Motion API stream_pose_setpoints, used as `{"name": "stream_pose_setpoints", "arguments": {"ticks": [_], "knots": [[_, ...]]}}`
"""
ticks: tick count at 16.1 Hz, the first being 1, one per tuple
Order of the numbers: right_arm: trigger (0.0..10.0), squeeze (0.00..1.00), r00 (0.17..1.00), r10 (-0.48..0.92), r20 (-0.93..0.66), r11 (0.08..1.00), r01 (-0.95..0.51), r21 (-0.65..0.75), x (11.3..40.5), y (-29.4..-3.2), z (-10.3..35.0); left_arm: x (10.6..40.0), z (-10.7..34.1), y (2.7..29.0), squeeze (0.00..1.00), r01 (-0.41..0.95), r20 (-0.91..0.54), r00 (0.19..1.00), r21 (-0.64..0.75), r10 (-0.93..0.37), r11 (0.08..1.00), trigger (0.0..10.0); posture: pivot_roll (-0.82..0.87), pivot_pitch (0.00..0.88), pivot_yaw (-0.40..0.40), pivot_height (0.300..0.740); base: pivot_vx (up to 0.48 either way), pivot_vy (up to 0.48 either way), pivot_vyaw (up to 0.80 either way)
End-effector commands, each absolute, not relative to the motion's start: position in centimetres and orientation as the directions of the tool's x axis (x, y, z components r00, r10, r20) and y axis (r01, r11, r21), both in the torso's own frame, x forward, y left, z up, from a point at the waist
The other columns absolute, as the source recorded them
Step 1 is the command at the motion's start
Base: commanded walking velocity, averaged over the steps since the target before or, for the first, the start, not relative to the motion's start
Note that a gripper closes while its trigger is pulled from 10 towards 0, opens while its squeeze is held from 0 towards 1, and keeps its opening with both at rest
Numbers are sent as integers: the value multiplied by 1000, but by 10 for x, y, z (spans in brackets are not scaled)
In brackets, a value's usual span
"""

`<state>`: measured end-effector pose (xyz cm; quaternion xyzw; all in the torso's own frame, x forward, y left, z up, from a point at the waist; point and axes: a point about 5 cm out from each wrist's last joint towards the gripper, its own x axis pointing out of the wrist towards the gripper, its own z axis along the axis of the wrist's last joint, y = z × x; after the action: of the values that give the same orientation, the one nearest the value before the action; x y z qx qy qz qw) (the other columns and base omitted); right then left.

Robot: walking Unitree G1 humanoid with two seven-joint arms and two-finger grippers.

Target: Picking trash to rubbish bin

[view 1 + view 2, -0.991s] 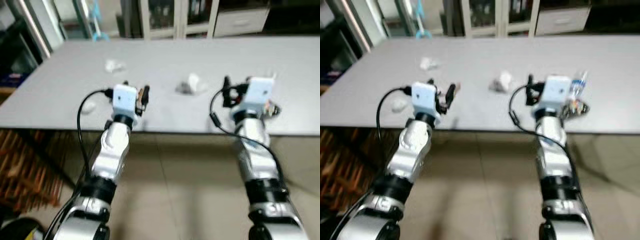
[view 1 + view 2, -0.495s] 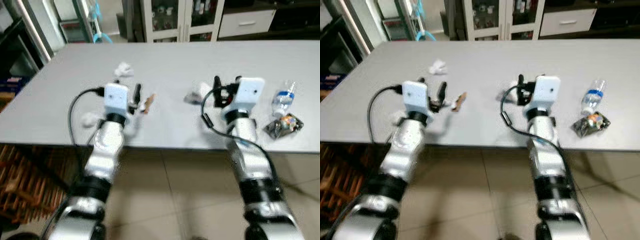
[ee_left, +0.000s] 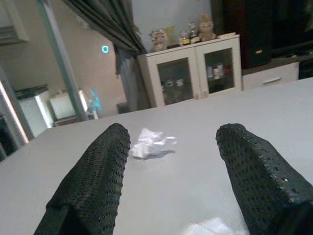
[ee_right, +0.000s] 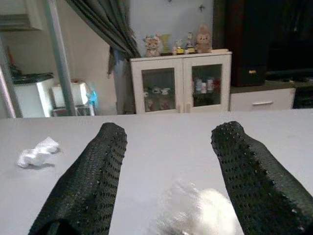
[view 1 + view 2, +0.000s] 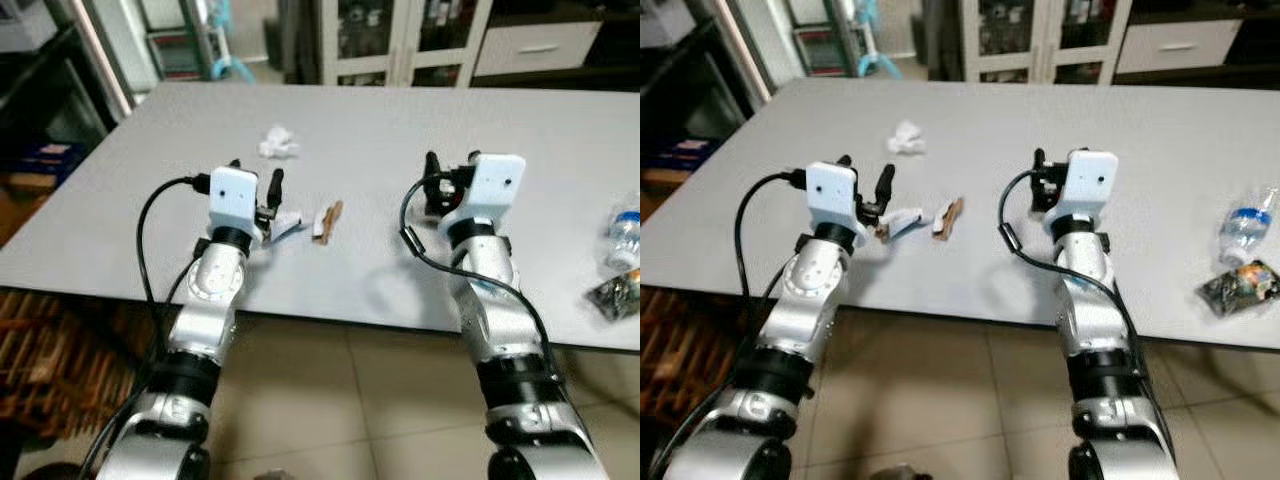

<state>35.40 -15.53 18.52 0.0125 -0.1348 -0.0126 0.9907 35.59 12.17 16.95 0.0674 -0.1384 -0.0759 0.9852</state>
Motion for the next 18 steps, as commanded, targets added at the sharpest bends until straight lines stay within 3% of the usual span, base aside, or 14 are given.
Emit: {"name": "stream_pose_setpoints", "arguments": {"ticks": [1,7,18], "knots": [[10000,0,960,-33,279,999,24,37,354,-157,190,355,171,119,0,148,267,945,169,-190,974,10000,-61,61,45,740,0,0,0],[10000,0,960,-26,278,999,16,37,354,-155,189,355,171,119,0,140,268,945,188,-188,972,10000,-58,62,45,740,0,0,0],[10000,0,961,-3,277,999,-6,33,354,-150,189,355,171,119,0,143,267,944,203,-195,969,10000,-59,46,50,740,0,-464,0]]}}
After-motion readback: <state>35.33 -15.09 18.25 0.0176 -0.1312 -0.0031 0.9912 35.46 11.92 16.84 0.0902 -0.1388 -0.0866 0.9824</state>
